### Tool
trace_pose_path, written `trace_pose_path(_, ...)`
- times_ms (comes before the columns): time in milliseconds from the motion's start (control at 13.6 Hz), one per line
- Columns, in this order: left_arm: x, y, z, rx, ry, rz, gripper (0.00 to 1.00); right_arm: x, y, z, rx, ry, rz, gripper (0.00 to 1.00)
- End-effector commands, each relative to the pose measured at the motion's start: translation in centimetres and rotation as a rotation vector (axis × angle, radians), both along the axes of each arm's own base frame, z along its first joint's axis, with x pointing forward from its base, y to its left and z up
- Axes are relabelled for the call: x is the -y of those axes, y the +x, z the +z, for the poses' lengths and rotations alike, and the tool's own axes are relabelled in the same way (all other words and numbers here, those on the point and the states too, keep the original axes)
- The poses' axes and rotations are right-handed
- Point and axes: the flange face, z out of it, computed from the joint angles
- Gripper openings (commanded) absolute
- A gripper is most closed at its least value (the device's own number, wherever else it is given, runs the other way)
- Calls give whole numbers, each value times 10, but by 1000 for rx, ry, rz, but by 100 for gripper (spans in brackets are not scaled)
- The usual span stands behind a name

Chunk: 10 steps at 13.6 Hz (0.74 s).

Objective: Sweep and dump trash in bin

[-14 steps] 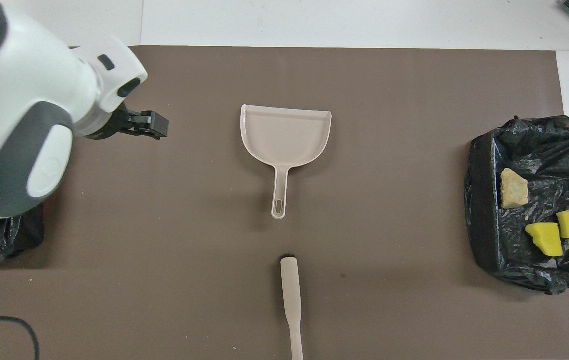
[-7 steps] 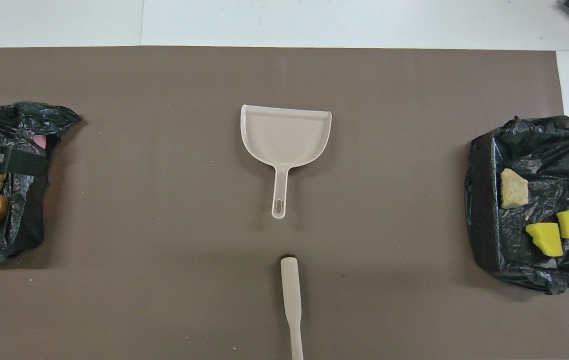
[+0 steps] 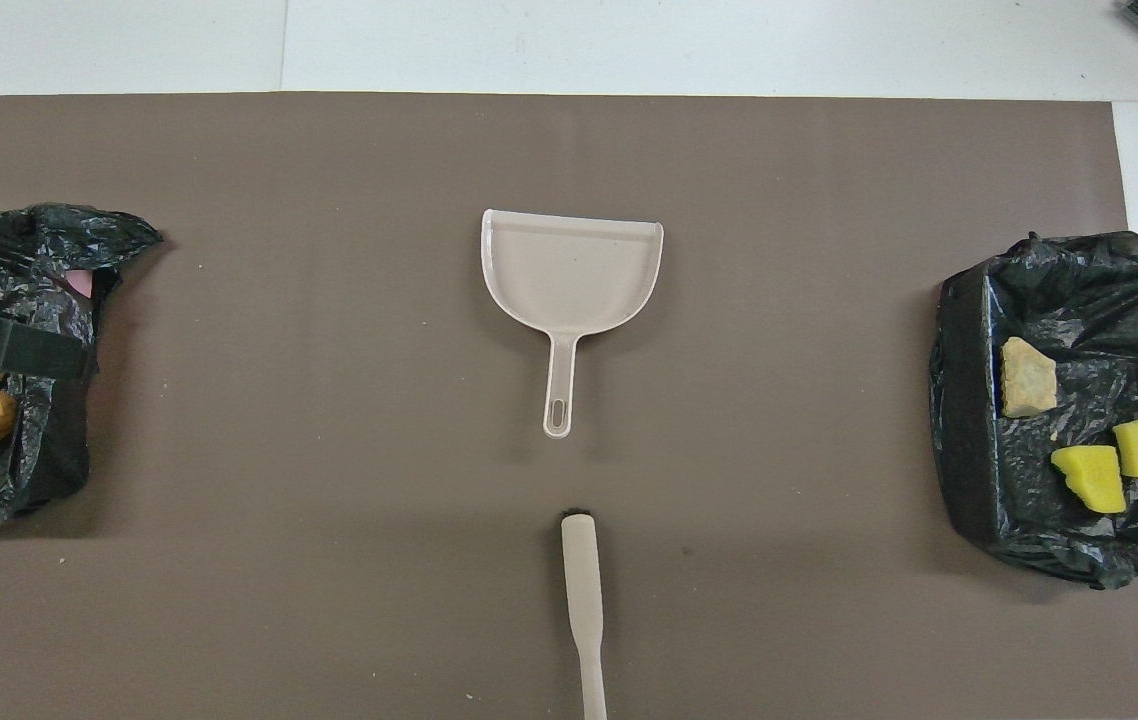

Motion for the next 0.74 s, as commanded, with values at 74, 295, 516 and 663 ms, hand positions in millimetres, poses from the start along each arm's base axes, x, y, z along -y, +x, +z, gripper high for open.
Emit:
trace_pose_path(74, -13, 2, 0, 7, -14, 10, 100, 2, -6, 1, 1, 2, -5, 100)
trace_pose_path(295, -19, 3, 0, 9, -12, 20, 100, 2, -6, 1, 1, 2, -5, 100)
trace_pose_path(516, -18, 2, 0, 10, -14, 23, 100, 2, -6, 1, 1, 2, -5, 100)
trace_pose_path(663, -18, 2, 0, 10, -14, 24, 100, 2, -6, 1, 1, 2, -5, 100)
